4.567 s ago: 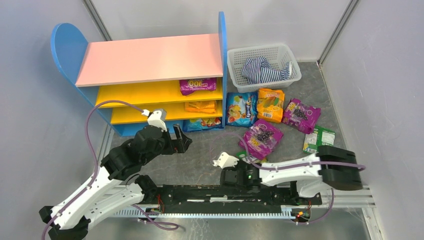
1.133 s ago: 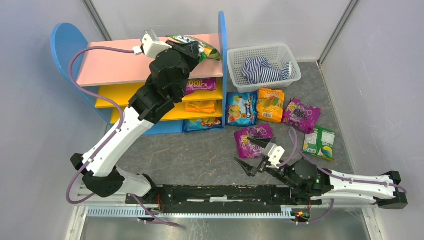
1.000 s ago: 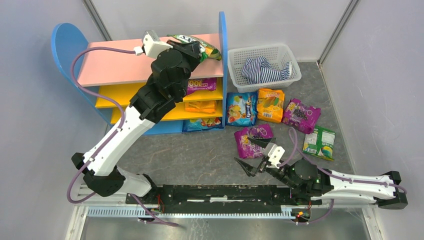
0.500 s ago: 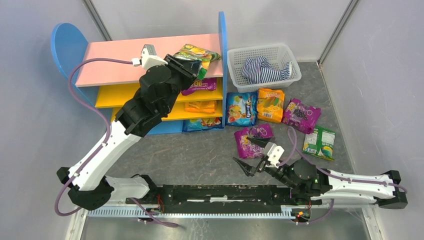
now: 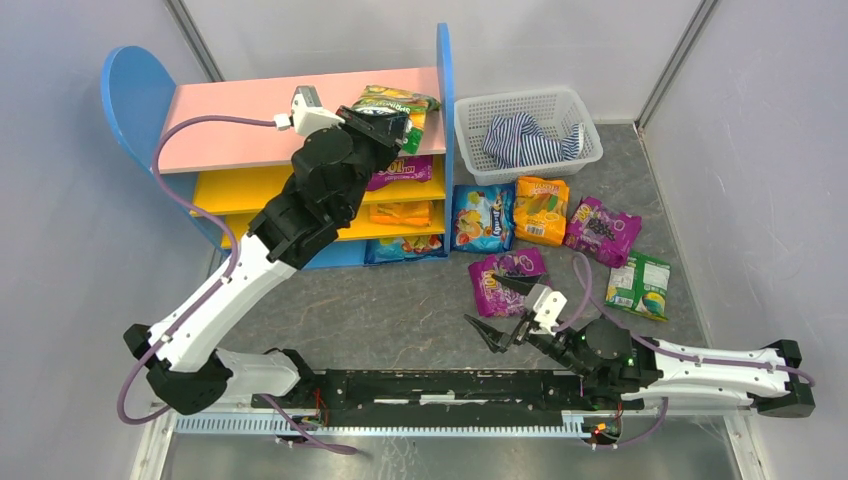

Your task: Place and organize the candy bags onto the shelf

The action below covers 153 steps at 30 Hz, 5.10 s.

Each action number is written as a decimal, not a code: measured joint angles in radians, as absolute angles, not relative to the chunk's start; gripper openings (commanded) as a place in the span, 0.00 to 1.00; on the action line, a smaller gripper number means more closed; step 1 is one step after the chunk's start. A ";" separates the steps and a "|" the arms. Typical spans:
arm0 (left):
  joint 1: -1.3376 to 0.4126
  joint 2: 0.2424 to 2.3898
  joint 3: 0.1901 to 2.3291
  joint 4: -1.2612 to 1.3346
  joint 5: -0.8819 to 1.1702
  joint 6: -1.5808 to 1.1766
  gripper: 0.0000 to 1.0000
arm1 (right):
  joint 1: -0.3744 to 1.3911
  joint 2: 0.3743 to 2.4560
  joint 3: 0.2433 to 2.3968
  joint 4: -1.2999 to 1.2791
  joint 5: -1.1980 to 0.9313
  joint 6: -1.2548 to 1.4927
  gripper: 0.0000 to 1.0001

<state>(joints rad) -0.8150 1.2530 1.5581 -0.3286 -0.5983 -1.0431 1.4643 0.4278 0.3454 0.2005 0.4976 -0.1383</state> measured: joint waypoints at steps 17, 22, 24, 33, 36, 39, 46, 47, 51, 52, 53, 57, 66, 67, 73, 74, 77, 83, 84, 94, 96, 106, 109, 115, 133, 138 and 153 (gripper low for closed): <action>-0.767 1.385 1.591 -0.204 -0.537 -1.088 0.47 | 1.464 0.404 0.343 0.199 0.509 -0.127 0.94; -0.767 1.323 1.526 -0.213 -0.413 -1.093 0.80 | 1.464 0.380 0.343 0.197 0.506 -0.120 0.94; -0.767 1.290 1.512 -0.226 -0.353 -1.089 0.89 | 1.464 0.371 0.343 0.201 0.506 -0.120 0.94; -0.767 1.192 1.555 -0.454 -0.101 -0.956 1.00 | 1.464 0.369 0.343 0.201 0.507 -0.121 0.94; -0.767 1.179 1.584 -0.559 -0.081 -0.876 1.00 | 1.464 0.374 0.343 0.201 0.506 -0.121 0.94; -0.767 1.178 1.655 -0.694 -0.111 -0.780 1.00 | 1.464 0.384 0.343 0.201 0.506 -0.121 0.94; -0.767 1.228 1.988 -0.934 -0.294 -0.564 1.00 | 1.464 0.406 0.343 0.199 0.507 -0.121 0.94; -0.762 1.233 2.012 -0.947 -0.320 -0.539 1.00 | 1.464 0.410 0.343 0.197 0.507 -0.120 0.94; -0.685 1.290 2.103 -0.981 -0.339 -0.484 1.00 | 1.464 0.433 0.345 0.179 0.523 -0.107 0.98; -0.664 1.307 2.112 -0.978 -0.331 -0.479 1.00 | 1.464 0.445 0.351 0.162 0.542 -0.096 0.98; -0.644 1.318 2.109 -0.973 -0.316 -0.476 1.00 | 1.464 0.459 0.358 0.146 0.562 -0.085 0.98; -0.625 1.306 1.962 -0.933 -0.229 -0.475 1.00 | 1.464 0.544 0.406 0.040 0.693 -0.015 0.98; -0.624 0.885 1.501 -0.933 -0.019 -0.476 1.00 | 1.297 0.758 0.423 -0.149 0.810 0.123 0.98; -0.624 0.831 1.462 -0.932 0.005 -0.476 1.00 | 1.247 0.783 0.424 -0.153 0.791 0.129 0.98; -0.624 0.611 1.270 -0.901 0.149 -0.477 1.00 | 0.989 0.919 0.456 -0.210 0.690 0.172 0.98; -0.624 0.595 1.217 -0.881 0.178 -0.477 1.00 | 0.957 0.926 0.457 -0.211 0.667 0.175 0.98; -0.624 0.587 1.060 -0.849 0.249 -0.485 1.00 | 0.813 0.935 0.458 -0.211 0.547 0.173 0.98; -0.624 0.586 0.825 -0.747 0.345 -0.551 1.00 | 0.545 0.986 0.473 -0.167 0.258 0.151 0.98; -0.624 0.583 0.794 -0.724 0.353 -0.567 1.00 | 0.509 1.004 0.478 -0.151 0.207 0.152 0.98; -0.627 0.599 0.533 -0.474 0.395 -0.799 1.00 | 0.411 1.204 0.546 0.021 -0.222 0.152 0.93; -0.633 0.630 0.497 -0.456 0.393 -0.831 1.00 | 0.416 1.224 0.543 0.052 -0.285 0.144 0.94; -0.815 0.791 0.374 -0.210 0.336 -0.987 1.00 | 0.657 1.275 0.506 0.182 -0.360 0.160 0.97; -0.876 0.847 0.339 -0.114 0.303 -1.048 1.00 | 0.665 1.251 0.528 0.110 -0.313 0.150 0.98; -0.954 0.919 0.287 0.044 0.240 -1.137 1.00 | 0.659 1.104 0.540 -0.066 -0.144 0.115 0.98; -1.095 1.436 0.539 0.152 0.132 -1.169 0.65 | 0.482 0.822 0.231 0.014 -0.229 0.339 0.69; -1.043 1.473 0.582 0.082 0.139 -1.127 0.55 | 0.481 0.722 0.135 0.094 -0.252 0.451 0.74; -0.788 1.261 0.568 -0.099 0.107 -1.009 0.77 | 0.722 0.808 0.411 -0.250 0.037 0.276 0.93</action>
